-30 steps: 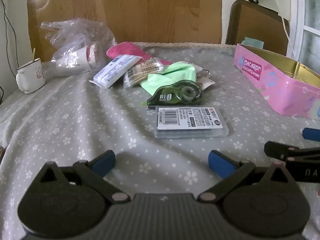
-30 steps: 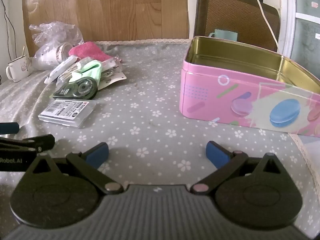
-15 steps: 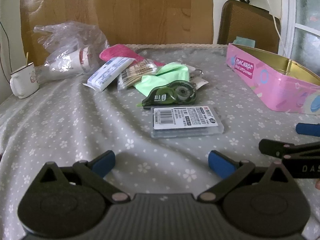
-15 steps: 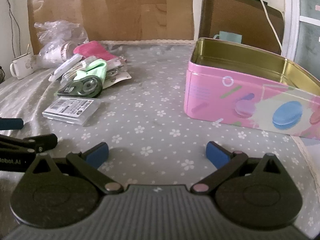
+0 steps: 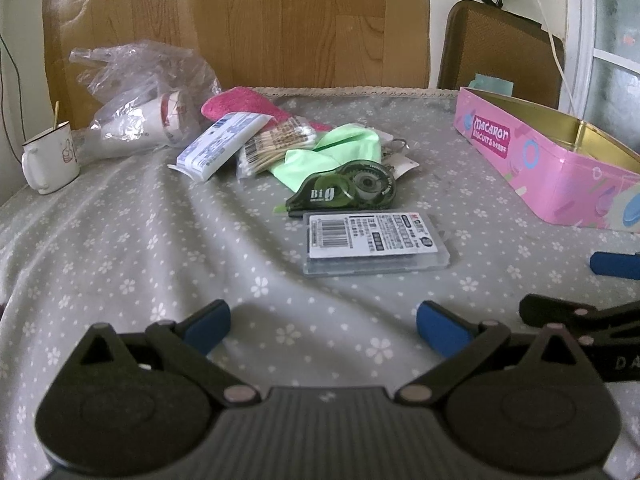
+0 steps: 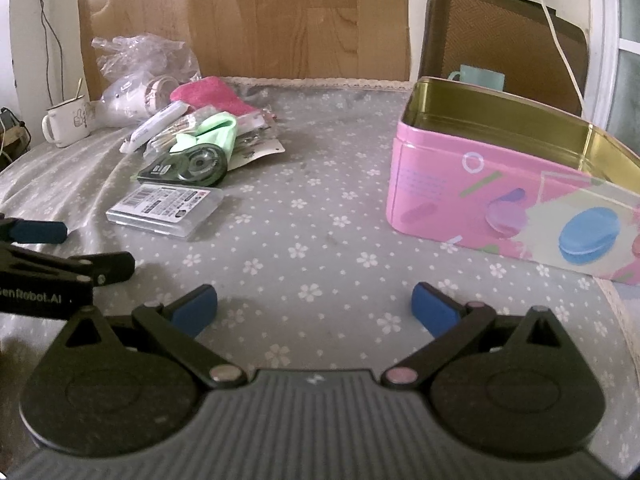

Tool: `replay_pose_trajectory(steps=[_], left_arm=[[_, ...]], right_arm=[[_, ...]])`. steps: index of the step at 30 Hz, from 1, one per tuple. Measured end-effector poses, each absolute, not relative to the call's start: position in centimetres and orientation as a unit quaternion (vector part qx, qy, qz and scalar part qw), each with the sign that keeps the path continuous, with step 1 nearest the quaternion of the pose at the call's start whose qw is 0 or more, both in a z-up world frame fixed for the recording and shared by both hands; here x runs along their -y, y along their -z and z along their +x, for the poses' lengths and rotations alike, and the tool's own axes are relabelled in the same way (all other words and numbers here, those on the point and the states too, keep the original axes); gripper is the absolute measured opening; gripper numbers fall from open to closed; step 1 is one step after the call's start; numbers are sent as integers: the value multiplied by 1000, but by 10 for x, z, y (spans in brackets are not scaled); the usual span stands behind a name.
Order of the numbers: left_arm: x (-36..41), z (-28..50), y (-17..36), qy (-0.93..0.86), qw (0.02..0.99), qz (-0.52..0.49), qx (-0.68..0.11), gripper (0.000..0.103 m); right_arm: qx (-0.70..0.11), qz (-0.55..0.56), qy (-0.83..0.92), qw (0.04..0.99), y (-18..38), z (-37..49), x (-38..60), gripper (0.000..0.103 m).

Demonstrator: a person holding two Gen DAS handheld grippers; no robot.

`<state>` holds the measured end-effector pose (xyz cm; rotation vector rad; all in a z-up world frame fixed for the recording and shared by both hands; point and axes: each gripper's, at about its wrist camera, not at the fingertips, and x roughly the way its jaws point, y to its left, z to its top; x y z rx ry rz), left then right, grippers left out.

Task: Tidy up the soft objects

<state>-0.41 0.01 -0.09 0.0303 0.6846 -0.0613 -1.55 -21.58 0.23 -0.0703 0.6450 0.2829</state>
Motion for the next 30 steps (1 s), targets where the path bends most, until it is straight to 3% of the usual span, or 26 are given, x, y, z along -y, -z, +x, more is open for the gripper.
replay_pose_trajectory(steps=[24,27,30], left_arm=[[-2,-6,1,33,942,19,-334,103],[-6,-7,0,46,941,9,-334,103],[-27,-8,-8,75,938,-28,-338,102]], right_arm=[[-310,-37,-148,939,-2,-21,220,103],[-300,-47,-161,939,-4,-26,218,94],[-294,-59,-189,935,-8,-30,213,76]])
